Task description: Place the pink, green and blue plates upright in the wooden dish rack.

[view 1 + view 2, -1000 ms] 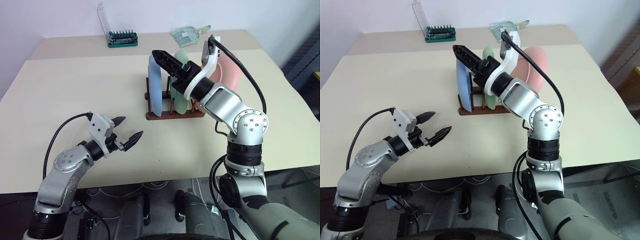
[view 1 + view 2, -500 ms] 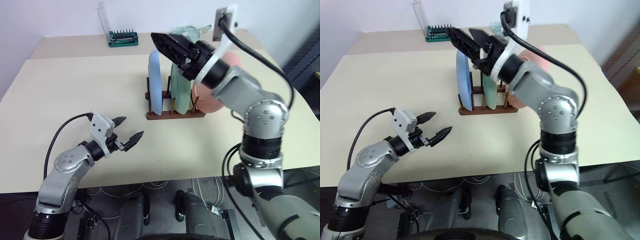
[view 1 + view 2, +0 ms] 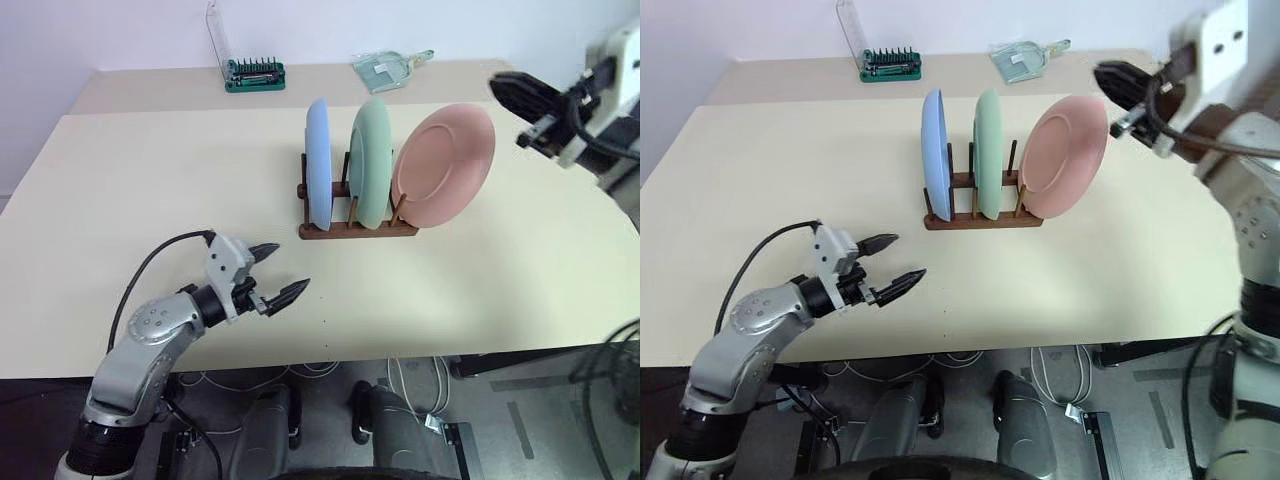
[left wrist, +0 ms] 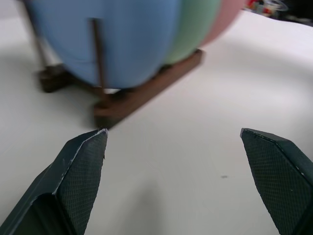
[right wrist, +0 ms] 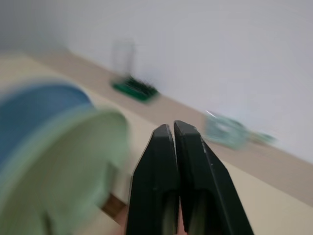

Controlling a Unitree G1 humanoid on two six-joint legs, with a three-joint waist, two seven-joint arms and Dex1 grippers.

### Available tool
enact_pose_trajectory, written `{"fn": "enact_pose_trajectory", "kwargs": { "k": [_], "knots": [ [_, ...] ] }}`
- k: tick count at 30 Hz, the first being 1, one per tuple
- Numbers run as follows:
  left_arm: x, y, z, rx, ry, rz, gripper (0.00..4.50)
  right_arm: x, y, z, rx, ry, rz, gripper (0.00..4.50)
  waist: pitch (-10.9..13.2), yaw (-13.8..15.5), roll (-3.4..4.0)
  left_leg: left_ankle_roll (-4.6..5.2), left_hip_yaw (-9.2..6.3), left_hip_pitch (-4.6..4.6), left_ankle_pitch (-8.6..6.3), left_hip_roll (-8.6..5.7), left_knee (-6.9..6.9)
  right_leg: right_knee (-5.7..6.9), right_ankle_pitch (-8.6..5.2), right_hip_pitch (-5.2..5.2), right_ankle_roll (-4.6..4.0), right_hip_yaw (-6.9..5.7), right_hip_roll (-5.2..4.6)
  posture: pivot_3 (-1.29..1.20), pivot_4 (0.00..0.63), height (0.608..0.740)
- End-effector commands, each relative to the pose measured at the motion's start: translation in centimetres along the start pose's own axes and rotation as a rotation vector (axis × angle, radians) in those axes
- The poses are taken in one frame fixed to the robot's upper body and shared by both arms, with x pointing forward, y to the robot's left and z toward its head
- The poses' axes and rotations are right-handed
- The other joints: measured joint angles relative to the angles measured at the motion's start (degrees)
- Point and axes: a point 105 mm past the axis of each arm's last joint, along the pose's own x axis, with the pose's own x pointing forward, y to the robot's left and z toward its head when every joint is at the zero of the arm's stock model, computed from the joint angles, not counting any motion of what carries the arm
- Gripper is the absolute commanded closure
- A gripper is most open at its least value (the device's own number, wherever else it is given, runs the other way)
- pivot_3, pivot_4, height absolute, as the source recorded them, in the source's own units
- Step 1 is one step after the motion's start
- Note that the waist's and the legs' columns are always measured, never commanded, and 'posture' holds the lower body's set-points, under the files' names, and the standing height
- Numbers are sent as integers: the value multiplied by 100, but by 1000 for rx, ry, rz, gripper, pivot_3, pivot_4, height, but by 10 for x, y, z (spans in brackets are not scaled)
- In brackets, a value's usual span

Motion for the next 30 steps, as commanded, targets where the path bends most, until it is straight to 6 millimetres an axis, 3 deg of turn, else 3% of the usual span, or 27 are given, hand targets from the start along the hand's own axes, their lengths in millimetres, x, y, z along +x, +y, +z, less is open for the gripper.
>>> {"fn": "enact_pose_trajectory", "kwargs": {
  "k": [1, 4, 8, 12, 20, 25, 30],
  "knots": [
    [8, -12, 13, 53, -29, -75, 0, -15, -17, 0, -156, 48, -70, 4466, 0, -10, 0, 1, 0, 0, 0, 0, 0, 0, 0, 0, 0, 0, 0, 0, 150, 740],
    [12, -16, 14, 57, -32, -98, 0, -19, -20, -26, -253, 178, -83, 4466, 0, -17, 0, 3, 3, 2, 2, 0, 1, 1, 0, 1, 0, 1, 0, 0, 150, 740],
    [12, -15, 14, 57, -32, -93, 0, -16, -7, -50, -299, 255, -31, 4466, 0, -20, 0, 8, 3, 5, 5, 1, 1, 3, 0, 0, 0, 1, 1, 0, 150, 740],
    [11, -14, 13, 56, -31, -79, 0, -8, 7, -48, -284, 225, 16, 4466, 0, -8, 0, 9, 2, 4, 6, 1, 3, 2, 0, 1, 0, 1, 1, 0, 150, 740],
    [7, -13, 12, 41, -34, -48, 0, 4, 32, -25, -262, 108, 134, 4466, 1, -6, -2, 11, 0, 3, 7, 0, 3, 3, 0, 2, 1, 1, 2, 0, 150, 740],
    [6, -14, 12, 36, -34, -46, 0, 4, 33, -24, -265, 112, 135, 4466, 1, -2, -2, 11, 0, 3, 7, -1, 6, 2, 1, 4, 0, 1, 1, 0, 150, 740],
    [7, -14, 11, 32, -36, -46, 0, 1, 21, -31, -264, 149, 87, 4466, 1, -5, -2, 11, 0, 5, 7, -1, 6, 5, 1, 4, 0, 1, 1, 0, 150, 740]
  ]
}}
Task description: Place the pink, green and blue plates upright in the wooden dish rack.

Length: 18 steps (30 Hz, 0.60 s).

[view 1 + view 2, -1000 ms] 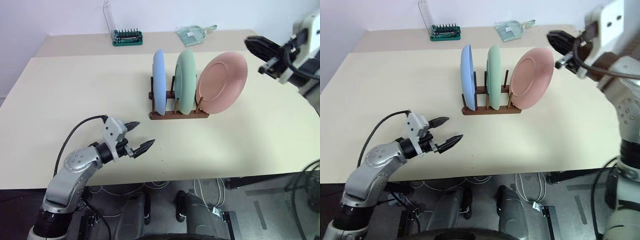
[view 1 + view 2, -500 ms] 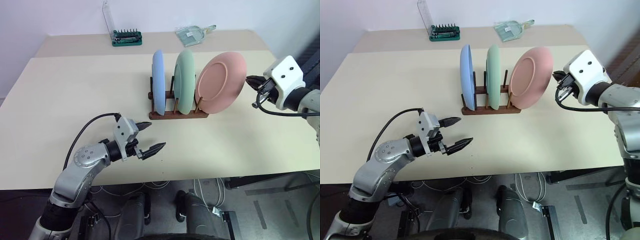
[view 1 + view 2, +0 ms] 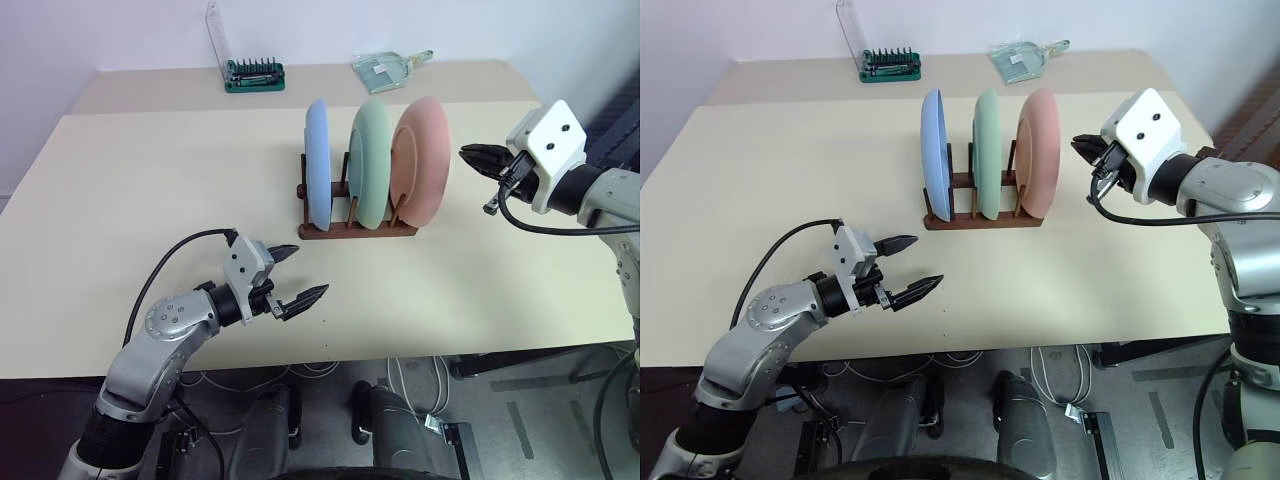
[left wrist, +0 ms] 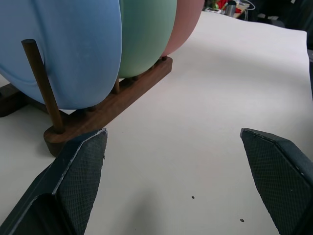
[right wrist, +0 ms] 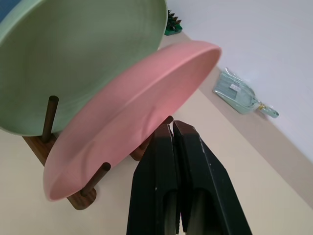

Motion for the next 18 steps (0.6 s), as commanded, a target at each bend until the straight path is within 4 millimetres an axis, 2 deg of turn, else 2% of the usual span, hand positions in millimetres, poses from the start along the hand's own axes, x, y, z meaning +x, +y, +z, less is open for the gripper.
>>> {"fn": "enact_pose_trajectory", "kwargs": {
  "k": [1, 4, 6, 13, 16, 18],
  "knots": [
    [-1, -3, 9, 24, -32, -4, 0, -7, -16, 4, -23, -6, -74, 4466, 0, 0, 0, 0, 0, 0, 0, 0, 0, 0, 0, 0, 0, 0, 0, 0, 150, 740],
    [-2, 4, 8, 31, -34, 30, 0, -12, -22, -19, 19, 46, -107, 4466, 0, 11, -1, 0, 0, 0, 0, 0, 1, 0, 0, 2, 0, 0, 0, 0, 150, 740],
    [-9, 17, 6, 38, -25, 100, 0, -17, -22, -39, 58, 83, -120, 4466, -2, 21, -3, 1, -1, 0, 0, -2, 3, 0, 0, 5, 0, -1, -1, 0, 150, 740],
    [-63, 62, -17, 49, 76, 331, 0, -29, -4, -100, 178, 161, -105, 4466, -3, -38, -1, 2, 8, 21, 0, 2, 3, 10, 1, 10, 1, 3, 2, 0, 150, 740],
    [-81, 72, -22, 55, 104, 392, 0, -29, -3, -110, 208, 158, -126, 4466, -3, -36, -1, 0, 11, 28, 0, 4, 4, 12, 2, 13, -2, 4, 0, 0, 150, 740],
    [-83, 75, -23, 59, 110, 417, 0, -29, -7, -114, 222, 144, -128, 4466, -3, -16, -1, -3, 11, 30, -2, 4, 4, 10, 2, 16, -2, 4, -1, 0, 150, 740]
  ]
}}
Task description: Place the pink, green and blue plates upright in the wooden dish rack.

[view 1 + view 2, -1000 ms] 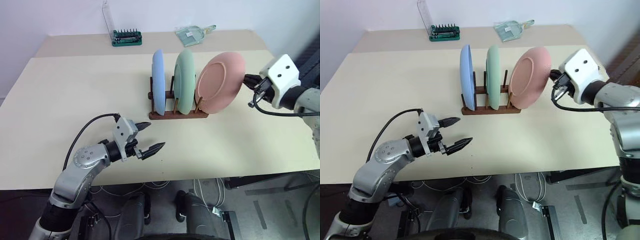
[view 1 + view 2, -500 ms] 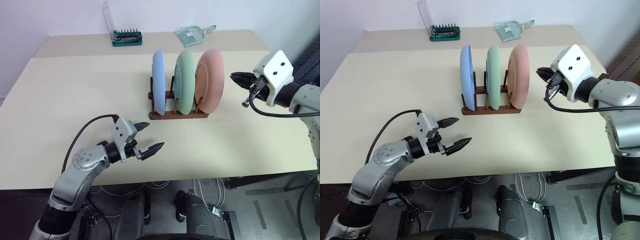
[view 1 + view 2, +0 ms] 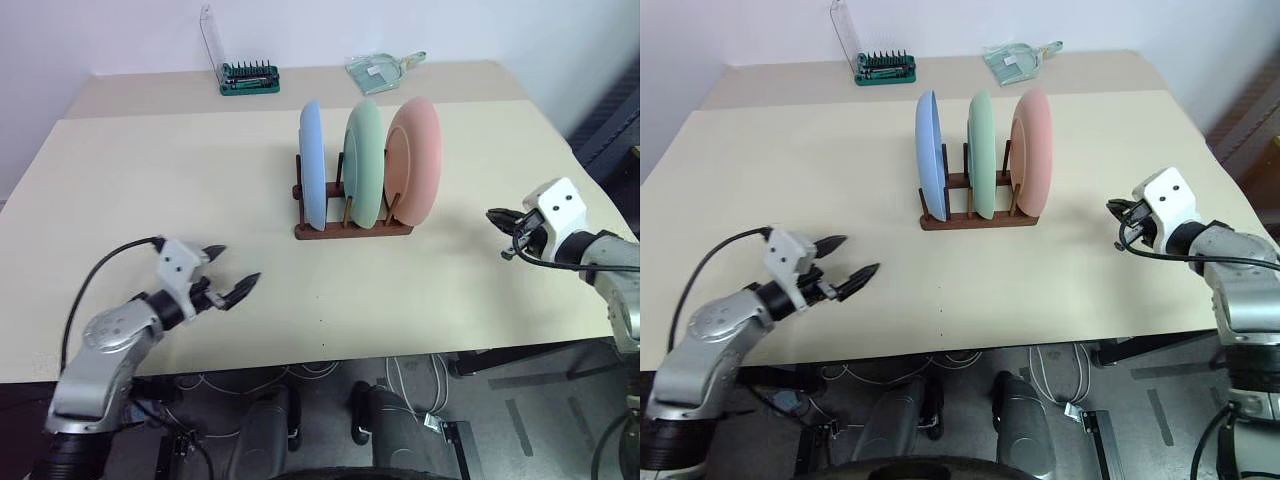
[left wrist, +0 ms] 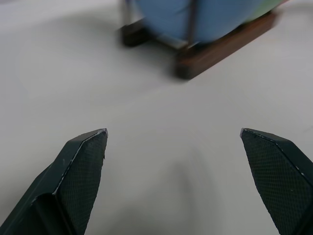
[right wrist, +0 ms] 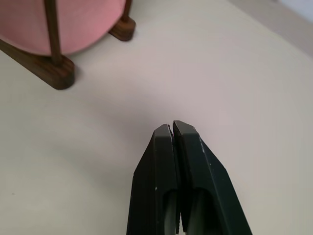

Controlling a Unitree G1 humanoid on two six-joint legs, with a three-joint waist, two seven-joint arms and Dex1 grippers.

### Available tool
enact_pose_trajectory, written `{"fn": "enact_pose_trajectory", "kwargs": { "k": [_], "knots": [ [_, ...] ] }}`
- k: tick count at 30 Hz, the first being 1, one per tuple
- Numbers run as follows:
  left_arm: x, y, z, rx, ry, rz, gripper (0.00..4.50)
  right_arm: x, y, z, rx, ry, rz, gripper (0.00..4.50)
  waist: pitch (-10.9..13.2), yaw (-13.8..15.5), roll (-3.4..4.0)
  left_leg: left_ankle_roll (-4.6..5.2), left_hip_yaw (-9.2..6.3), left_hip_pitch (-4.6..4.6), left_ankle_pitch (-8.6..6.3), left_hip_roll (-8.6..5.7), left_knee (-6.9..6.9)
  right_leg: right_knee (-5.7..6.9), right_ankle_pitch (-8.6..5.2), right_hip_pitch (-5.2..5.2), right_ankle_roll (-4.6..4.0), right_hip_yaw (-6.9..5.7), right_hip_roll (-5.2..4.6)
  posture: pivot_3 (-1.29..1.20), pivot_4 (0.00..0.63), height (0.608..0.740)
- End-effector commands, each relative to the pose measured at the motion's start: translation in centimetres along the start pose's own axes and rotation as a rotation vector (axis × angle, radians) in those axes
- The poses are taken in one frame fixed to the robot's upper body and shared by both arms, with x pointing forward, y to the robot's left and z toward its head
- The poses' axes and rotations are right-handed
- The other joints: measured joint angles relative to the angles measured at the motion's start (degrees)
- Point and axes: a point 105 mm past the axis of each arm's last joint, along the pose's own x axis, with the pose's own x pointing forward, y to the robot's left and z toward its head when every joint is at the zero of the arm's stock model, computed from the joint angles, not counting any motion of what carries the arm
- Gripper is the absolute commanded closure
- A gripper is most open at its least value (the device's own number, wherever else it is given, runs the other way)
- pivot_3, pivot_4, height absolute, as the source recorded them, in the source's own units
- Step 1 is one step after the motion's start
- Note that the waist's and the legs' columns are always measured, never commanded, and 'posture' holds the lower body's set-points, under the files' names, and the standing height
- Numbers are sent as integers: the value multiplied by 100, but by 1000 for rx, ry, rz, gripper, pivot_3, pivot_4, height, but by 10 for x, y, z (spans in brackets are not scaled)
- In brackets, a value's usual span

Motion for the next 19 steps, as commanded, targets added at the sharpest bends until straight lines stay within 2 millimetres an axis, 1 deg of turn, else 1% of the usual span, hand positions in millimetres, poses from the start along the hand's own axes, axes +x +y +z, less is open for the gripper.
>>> {"fn": "enact_pose_trajectory", "kwargs": {
  "k": [1, 3, 5, 8, 10, 13, 19],
  "knots": [
    [-7, 11, 9, 48, -27, 53, 0, -2, -18, 12, -3, -80, -52, 4466, 0, 17, -1, -5, 0, 0, -3, 0, 0, -1, 0, 0, 0, 0, -1, 0, 150, 740],
    [-18, 23, 4, 53, -11, 94, 0, 2, -19, 6, 15, -78, -66, 4466, 0, 15, -1, -5, 1, -1, -3, -1, 0, -3, 0, 1, 0, 0, -2, 0, 150, 740],
    [-21, 23, 3, 52, -9, 102, 0, 5, -22, -3, 14, -55, -83, 4466, 0, 15, 0, 3, 0, -1, 1, 0, -1, -2, 0, 1, -1, -1, -1, 0, 150, 740],
    [-23, 18, 0, 36, -6, 92, 0, 8, -19, -8, 26, -54, -82, 4466, -1, 18, 0, 4, 2, -1, 2, -1, -2, -2, 0, 1, -1, 0, -2, 0, 150, 740],
    [-22, 14, -4, 25, 3, 89, 0, 8, -17, -12, 31, -44, -75, 4466, -1, 16, 0, 4, 5, -1, 2, -1, -1, -1, 1, 1, 0, 1, -2, 0, 150, 740],
    [-21, 10, -4, 11, -5, 90, 0, 8, -17, -15, 34, -32, -74, 4466, -1, 17, 0, 4, 5, 2, 2, -1, -1, 0, 1, 3, 0, 2, -2, 0, 150, 740],
    [-13, 6, -4, -2, -28, 101, 0, 14, -28, -12, 22, -26, -94, 4466, -1, 15, 0, 4, 7, 6, 2, -1, -1, 0, 1, 6, 0, 3, -2, 0, 150, 740]
  ]
}}
